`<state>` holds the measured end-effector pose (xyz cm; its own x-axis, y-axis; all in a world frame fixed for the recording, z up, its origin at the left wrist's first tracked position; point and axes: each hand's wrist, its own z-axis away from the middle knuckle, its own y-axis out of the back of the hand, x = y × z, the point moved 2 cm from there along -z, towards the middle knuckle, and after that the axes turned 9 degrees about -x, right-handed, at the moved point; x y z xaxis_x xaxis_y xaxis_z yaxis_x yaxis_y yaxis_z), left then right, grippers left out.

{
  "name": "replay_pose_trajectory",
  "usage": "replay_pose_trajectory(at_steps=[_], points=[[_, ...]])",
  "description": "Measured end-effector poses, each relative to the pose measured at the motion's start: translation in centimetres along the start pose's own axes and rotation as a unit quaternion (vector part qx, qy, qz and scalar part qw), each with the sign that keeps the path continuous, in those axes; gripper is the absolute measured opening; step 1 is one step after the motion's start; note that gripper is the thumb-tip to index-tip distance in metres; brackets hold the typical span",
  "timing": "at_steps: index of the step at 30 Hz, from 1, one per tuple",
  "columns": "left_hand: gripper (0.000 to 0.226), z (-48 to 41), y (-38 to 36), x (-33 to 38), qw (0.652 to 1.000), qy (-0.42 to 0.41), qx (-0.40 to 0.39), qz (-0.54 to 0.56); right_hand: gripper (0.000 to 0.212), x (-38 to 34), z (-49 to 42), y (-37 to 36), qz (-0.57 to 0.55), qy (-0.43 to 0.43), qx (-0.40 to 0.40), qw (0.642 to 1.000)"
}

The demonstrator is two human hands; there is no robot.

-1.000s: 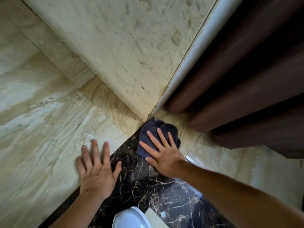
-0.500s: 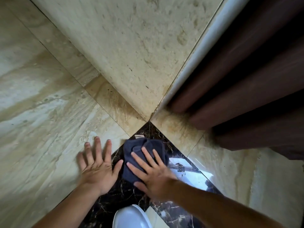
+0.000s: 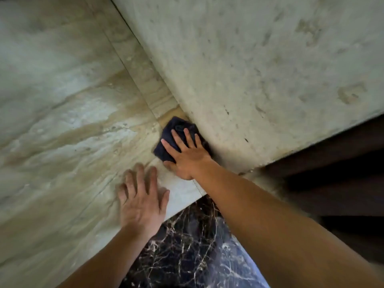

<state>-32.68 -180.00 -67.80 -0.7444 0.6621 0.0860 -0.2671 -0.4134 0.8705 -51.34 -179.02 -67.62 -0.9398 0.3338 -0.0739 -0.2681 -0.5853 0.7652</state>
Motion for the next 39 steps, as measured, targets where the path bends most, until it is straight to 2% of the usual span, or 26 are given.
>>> replay_pose_trajectory(at_steps=[4, 6, 9, 11, 14, 18, 21, 24, 28, 32, 34, 36, 39], points=[[0.081, -2.4, 0.0, -1.9, 0.999, -0.033, 0.004, -0.012, 0.067, -0.4, -5.8, 3.4, -0.032, 0.018, 0.042, 0.998], [0.083, -3.3, 0.0, -2.5, 0.999, -0.035, -0.001, -0.003, 0.062, -0.9, -9.1, 5.5, -0.088, 0.017, 0.044, 0.995], [0.079, -3.1, 1.1, -2.5, 0.999, -0.043, -0.024, 0.01, 0.055, -1.6, -10.9, 6.2, -0.129, 0.007, 0.065, 0.99], [0.07, -3.0, 3.3, -2.9, 0.996, -0.049, -0.067, 0.013, 0.056, -2.2, -8.7, 4.6, -0.11, 0.004, 0.073, 0.991], [0.057, -3.7, 7.1, -3.5, 0.992, -0.072, -0.103, 0.03, 0.058, -4.7, -1.3, -0.2, -0.114, -0.05, 0.078, 0.989], [0.047, -6.0, 10.8, -5.8, 0.988, -0.073, -0.118, 0.064, 0.059, -7.4, 4.9, -3.8, -0.12, -0.079, -0.017, 0.989], [0.054, -9.1, 12.5, -9.2, 0.994, -0.046, -0.078, 0.064, 0.059, -6.6, -0.2, -0.1, -0.107, -0.052, -0.007, 0.993], [0.068, -13.6, 13.3, -12.3, 0.994, 0.007, -0.065, 0.084, 0.059, -5.0, -10.3, 7.3, -0.091, 0.002, 0.013, 0.996], [0.077, -21.0, 15.0, -15.7, 0.995, 0.043, 0.011, 0.09, 0.078, -3.2, -20.4, 16.8, -0.122, -0.017, 0.011, 0.992], [0.08, -26.6, 16.2, -18.3, 0.991, 0.081, 0.047, 0.094, 0.066, -3.9, -19.7, 14.6, -0.037, -0.048, 0.129, 0.99], [0.081, -28.8, 17.0, -19.9, 0.99, 0.092, 0.062, 0.092, 0.064, -4.9, -18.3, 12.6, -0.036, -0.052, 0.126, 0.99], [0.084, -30.4, 18.3, -21.4, 0.989, 0.107, 0.063, 0.085, 0.065, -5.0, -17.5, 12.0, -0.035, -0.056, 0.09, 0.994], [0.088, -33.9, 20.6, -24.6, 0.982, 0.146, 0.071, 0.094, 0.064, -4.3, -20.6, 14.3, -0.015, -0.028, 0.092, 0.995]])
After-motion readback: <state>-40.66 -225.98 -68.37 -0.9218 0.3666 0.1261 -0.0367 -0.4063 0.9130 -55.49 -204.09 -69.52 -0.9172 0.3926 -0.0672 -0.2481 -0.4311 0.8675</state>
